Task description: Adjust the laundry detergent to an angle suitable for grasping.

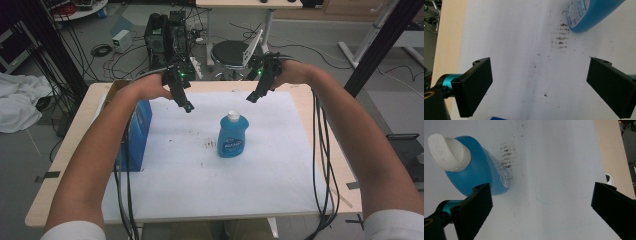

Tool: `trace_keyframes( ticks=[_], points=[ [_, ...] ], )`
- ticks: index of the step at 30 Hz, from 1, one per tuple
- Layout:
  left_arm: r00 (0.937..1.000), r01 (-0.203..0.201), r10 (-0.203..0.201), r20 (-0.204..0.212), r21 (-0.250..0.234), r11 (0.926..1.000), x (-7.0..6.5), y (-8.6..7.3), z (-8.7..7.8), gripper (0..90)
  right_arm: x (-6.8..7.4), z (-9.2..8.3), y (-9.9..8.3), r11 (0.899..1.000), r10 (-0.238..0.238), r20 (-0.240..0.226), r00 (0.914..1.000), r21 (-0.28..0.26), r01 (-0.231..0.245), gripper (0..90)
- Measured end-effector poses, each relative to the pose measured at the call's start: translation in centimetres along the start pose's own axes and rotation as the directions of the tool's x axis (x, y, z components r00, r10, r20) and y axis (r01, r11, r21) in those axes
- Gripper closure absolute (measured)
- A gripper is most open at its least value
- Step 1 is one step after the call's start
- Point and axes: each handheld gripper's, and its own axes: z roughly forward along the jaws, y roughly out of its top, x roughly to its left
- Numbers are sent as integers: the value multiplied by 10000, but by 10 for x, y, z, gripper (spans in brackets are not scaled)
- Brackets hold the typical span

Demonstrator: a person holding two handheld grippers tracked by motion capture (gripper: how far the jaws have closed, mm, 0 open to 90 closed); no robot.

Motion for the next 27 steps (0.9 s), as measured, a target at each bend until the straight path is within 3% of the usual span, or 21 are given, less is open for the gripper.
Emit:
trace_keyframes(
  ticks=[12, 14, 16, 18, 19, 24, 25, 27],
  points=[
    [9998, 130, -131, -117, -57, 9999, 1, 1, 0, 64, -3, -3, -4, 9999, -29, 25, 10000, -126, 29, 26],
    [9990, 430, -433, -97, -321, 9986, 0, 0, 1, 64, -3, -3, -4, 9999, -10, 17, 10000, -101, 10, 26],
    [9996, 238, -241, -170, -184, 9995, 1, 0, 0, 65, -3, -3, -4, 9999, 51, 18, 10000, -95, -51, 26],
    [9988, 475, -479, -139, -285, 9985, 0, -1, 0, 64, -4, -2, -4, 9999, -25, 12, 10000, -158, 25, 26],
    [9994, 279, -281, -180, -63, 9996, 1, -1, -2, 64, -4, -3, -4, 9999, -19, 0, 10000, -169, 19, 26],
    [9990, 375, -380, -249, -192, 9991, 1, -2, -4, 64, -3, -3, -4, 9998, -48, 31, 10000, -204, 48, 26],
    [9980, 582, -593, -233, -458, 9973, 1, -3, -3, 64, -3, -4, -4, 9998, -17, 33, 10000, -203, 18, 26],
    [9985, 430, -444, -331, -416, 9982, 2, -2, -4, 65, -3, -4, -4, 9998, -9, 37, 10000, -189, 10, 26]
  ],
)
